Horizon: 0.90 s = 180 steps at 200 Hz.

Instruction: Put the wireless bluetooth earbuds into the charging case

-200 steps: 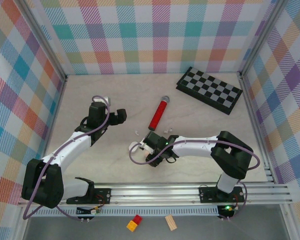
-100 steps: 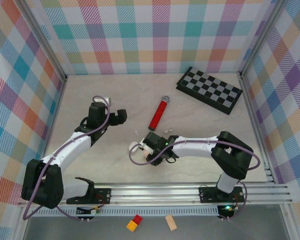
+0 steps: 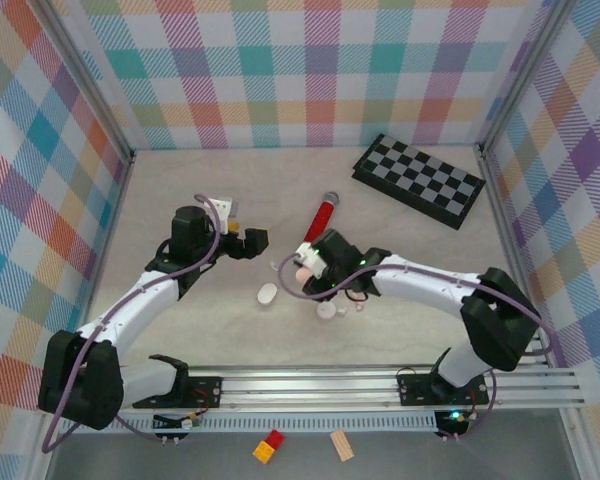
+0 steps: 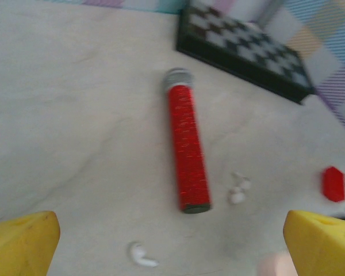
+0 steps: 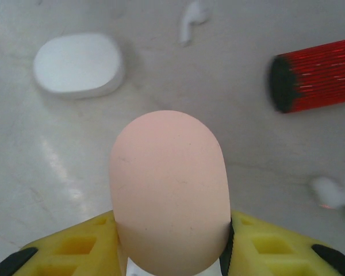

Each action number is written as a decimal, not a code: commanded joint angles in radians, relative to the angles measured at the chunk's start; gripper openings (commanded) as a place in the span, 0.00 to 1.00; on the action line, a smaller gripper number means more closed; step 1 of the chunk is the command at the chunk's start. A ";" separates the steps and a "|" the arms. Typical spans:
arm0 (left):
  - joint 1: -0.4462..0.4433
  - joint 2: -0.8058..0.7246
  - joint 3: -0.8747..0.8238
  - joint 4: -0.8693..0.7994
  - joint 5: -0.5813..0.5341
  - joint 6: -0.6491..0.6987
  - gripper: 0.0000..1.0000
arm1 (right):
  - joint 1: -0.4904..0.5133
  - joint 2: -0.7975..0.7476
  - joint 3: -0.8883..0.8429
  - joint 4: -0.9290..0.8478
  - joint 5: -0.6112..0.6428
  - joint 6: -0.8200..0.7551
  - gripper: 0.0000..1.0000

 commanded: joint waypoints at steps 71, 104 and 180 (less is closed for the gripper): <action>-0.174 0.129 0.014 0.197 0.445 0.170 0.95 | -0.200 -0.161 0.100 -0.142 -0.270 -0.105 0.42; -0.228 0.154 0.061 0.060 0.472 0.289 0.94 | -0.223 -0.186 0.147 -0.217 -0.369 -0.150 0.42; -0.301 0.176 0.111 -0.061 0.576 0.399 0.78 | -0.231 -0.209 0.249 -0.387 -0.590 -0.261 0.42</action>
